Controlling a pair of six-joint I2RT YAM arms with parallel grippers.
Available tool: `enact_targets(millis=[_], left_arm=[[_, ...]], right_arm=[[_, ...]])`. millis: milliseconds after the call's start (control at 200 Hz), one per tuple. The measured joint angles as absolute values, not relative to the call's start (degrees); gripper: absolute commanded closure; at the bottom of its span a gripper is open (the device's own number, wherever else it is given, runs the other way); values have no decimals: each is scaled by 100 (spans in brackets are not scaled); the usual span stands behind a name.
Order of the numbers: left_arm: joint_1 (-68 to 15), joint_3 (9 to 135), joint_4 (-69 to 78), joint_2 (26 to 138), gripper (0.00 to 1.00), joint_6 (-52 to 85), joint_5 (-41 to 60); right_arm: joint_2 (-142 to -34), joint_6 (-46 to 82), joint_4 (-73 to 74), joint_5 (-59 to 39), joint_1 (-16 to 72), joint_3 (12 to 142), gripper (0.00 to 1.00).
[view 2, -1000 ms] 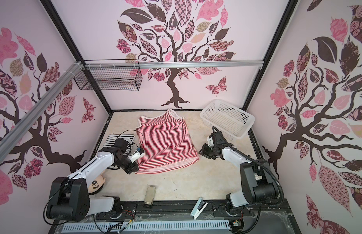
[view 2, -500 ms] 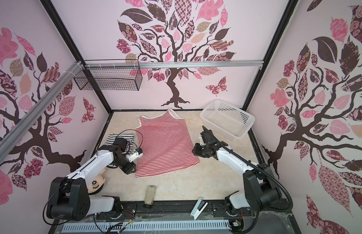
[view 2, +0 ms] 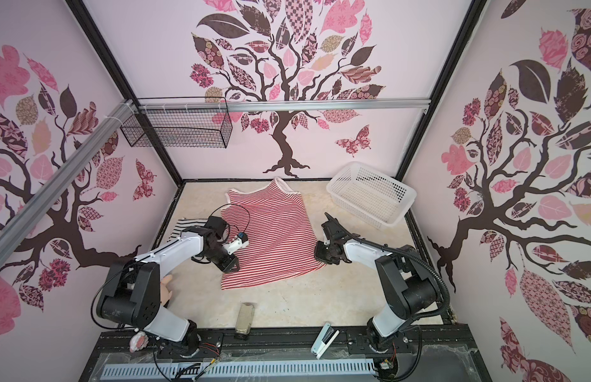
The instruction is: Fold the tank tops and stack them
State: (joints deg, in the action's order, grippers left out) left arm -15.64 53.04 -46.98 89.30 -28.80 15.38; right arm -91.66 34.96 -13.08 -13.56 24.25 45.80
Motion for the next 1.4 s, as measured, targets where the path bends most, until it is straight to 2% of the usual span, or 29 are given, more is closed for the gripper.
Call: enact_targets(millis=[250,450,545,690,855,1081,1401], left_arm=[[-2679,5273,-4554,9183,67,-2823,1079],[-3452,5301,-4556,9393,68,-2661,910],[-3551,5400,-4584,9380,67,-2554,913],[-3181,5605,-4571,9096,64,-2462,819],[-2235,5942,-4281,8901,64,-2383,602],[-1347,6591,-4062,9535,65,-2381,298],[-1066,7417,-4012,10390,64,-2263,445]], right_arm=[[-9166,3435,-1356,-941,2362,4550,68],[-9089,3291,-1671,-480,1514,4606,66],[-9039,3210,-2049,-123,1271,4700,64],[-8742,3194,-2263,-174,1474,4803,61],[-8597,3428,-2106,-403,2340,5037,61],[-8949,3927,-1699,-637,3374,5019,61],[-9188,4394,-1354,-696,4051,4790,61]])
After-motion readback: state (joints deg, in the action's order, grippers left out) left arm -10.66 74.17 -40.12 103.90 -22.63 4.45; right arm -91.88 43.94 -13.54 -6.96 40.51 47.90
